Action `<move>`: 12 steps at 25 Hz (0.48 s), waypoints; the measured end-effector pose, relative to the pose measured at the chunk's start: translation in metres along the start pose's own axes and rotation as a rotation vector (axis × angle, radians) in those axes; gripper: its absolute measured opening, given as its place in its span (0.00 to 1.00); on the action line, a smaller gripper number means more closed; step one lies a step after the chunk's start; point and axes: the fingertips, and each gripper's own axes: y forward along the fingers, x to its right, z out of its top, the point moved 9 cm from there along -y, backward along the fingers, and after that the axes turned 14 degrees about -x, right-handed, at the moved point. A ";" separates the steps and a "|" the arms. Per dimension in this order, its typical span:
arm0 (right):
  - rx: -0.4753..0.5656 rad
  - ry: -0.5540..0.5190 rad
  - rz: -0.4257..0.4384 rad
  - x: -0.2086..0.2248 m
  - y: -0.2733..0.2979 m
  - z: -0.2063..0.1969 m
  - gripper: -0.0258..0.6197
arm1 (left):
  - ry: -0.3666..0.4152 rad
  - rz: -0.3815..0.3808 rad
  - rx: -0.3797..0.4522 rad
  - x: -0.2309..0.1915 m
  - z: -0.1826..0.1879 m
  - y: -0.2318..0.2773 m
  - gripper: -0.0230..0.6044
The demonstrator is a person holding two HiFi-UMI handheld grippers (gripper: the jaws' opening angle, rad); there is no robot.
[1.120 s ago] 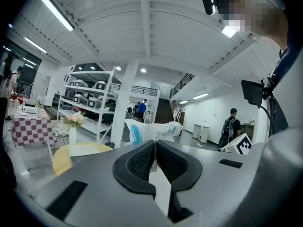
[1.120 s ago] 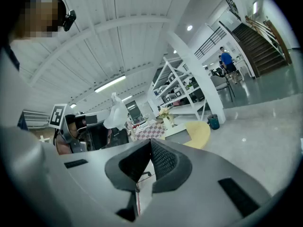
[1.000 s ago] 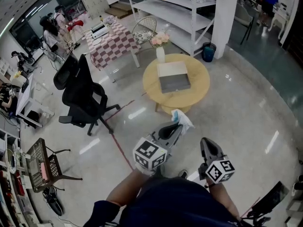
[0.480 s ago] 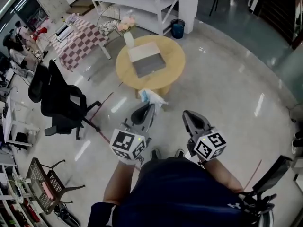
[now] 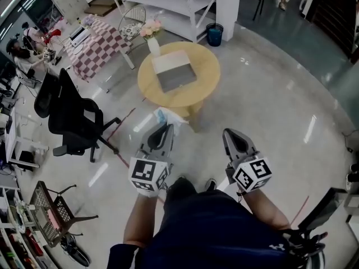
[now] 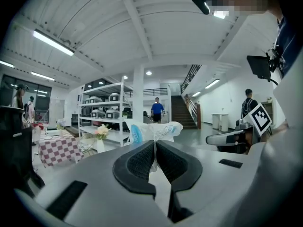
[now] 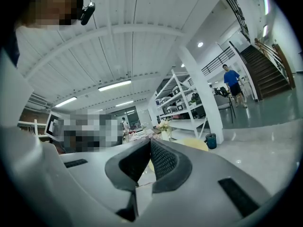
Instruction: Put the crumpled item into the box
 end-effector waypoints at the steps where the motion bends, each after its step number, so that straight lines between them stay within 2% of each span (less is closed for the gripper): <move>1: 0.001 -0.002 -0.002 0.004 -0.001 0.001 0.04 | -0.008 0.011 -0.002 0.001 -0.002 -0.001 0.08; 6: 0.007 -0.018 -0.015 0.017 0.006 0.009 0.04 | -0.036 0.041 -0.011 -0.007 -0.010 0.005 0.08; 12: 0.028 -0.035 -0.065 0.039 0.036 0.028 0.04 | -0.024 0.054 -0.009 -0.043 -0.009 0.032 0.08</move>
